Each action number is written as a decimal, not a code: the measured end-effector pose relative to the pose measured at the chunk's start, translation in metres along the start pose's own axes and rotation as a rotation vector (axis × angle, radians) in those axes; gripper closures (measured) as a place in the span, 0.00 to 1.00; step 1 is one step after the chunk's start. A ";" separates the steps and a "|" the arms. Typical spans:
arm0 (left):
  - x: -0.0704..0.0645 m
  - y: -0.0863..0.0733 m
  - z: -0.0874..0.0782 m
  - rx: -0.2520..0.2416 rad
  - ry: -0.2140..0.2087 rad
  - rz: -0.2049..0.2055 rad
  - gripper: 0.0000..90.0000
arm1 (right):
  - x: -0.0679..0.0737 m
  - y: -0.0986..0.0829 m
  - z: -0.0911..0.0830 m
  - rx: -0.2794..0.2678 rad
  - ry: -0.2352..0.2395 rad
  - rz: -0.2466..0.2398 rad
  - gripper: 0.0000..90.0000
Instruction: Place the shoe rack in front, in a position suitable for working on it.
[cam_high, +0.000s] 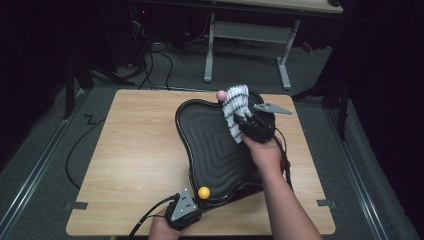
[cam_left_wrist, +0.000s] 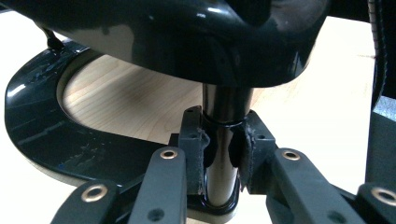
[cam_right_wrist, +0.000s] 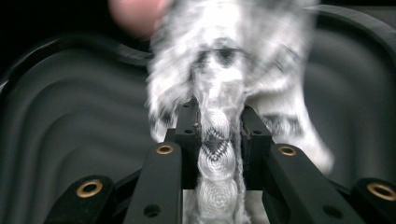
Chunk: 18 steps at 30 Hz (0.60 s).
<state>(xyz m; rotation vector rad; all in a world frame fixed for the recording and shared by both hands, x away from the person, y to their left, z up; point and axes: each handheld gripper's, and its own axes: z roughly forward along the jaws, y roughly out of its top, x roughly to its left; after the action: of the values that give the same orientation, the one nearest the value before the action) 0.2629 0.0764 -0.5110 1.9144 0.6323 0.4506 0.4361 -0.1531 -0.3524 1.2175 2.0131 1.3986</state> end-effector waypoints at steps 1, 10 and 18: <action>0.000 0.000 0.000 0.000 0.000 0.000 0.82 | 0.003 -0.002 0.000 0.001 0.012 -0.010 0.83; 0.000 0.000 0.001 -0.002 -0.004 -0.004 0.82 | 0.024 -0.021 -0.013 0.026 0.101 -0.103 0.86; 0.001 0.000 0.001 -0.002 -0.008 -0.004 0.82 | 0.017 -0.033 -0.065 -0.082 0.103 -0.099 0.87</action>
<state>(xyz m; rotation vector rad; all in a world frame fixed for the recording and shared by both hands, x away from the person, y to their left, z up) 0.2640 0.0759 -0.5112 1.9122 0.6307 0.4407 0.3656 -0.1787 -0.3523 1.0159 2.0334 1.5072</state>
